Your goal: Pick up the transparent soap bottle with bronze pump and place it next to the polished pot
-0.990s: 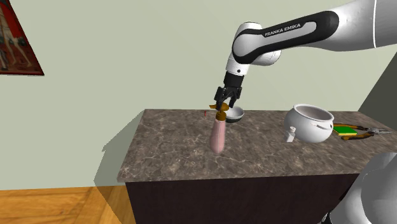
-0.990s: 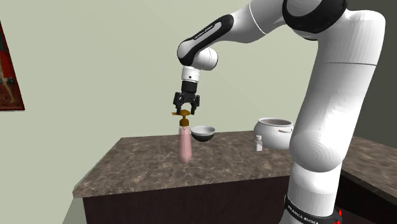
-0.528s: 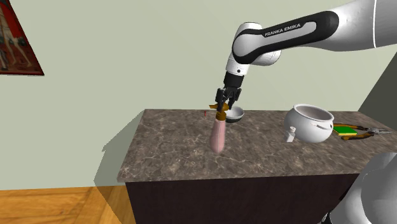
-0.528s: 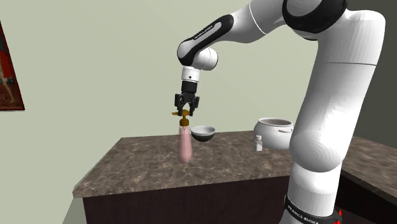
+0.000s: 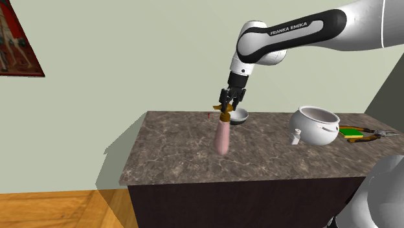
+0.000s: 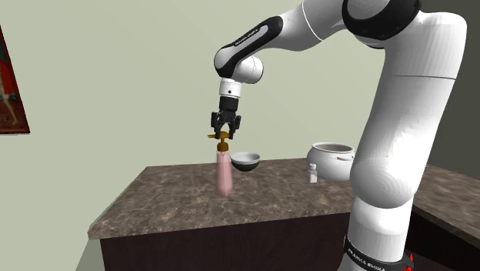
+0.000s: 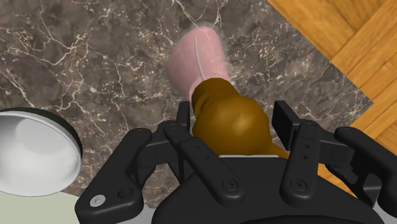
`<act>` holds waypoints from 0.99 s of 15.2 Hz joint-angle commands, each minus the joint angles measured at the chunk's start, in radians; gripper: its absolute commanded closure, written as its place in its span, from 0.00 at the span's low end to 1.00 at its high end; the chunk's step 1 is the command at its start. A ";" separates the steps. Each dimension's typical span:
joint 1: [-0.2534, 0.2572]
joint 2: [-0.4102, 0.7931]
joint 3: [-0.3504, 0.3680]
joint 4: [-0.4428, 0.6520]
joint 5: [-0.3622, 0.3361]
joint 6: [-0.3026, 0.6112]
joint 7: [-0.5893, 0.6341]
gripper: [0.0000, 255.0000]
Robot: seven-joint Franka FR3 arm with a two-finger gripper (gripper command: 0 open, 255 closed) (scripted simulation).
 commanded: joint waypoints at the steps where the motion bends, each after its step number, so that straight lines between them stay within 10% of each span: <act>1: -0.001 -0.004 -0.001 0.021 -0.002 -0.025 0.003 1.00; 15: -0.003 -0.017 -0.003 0.195 -0.012 -0.209 0.031 1.00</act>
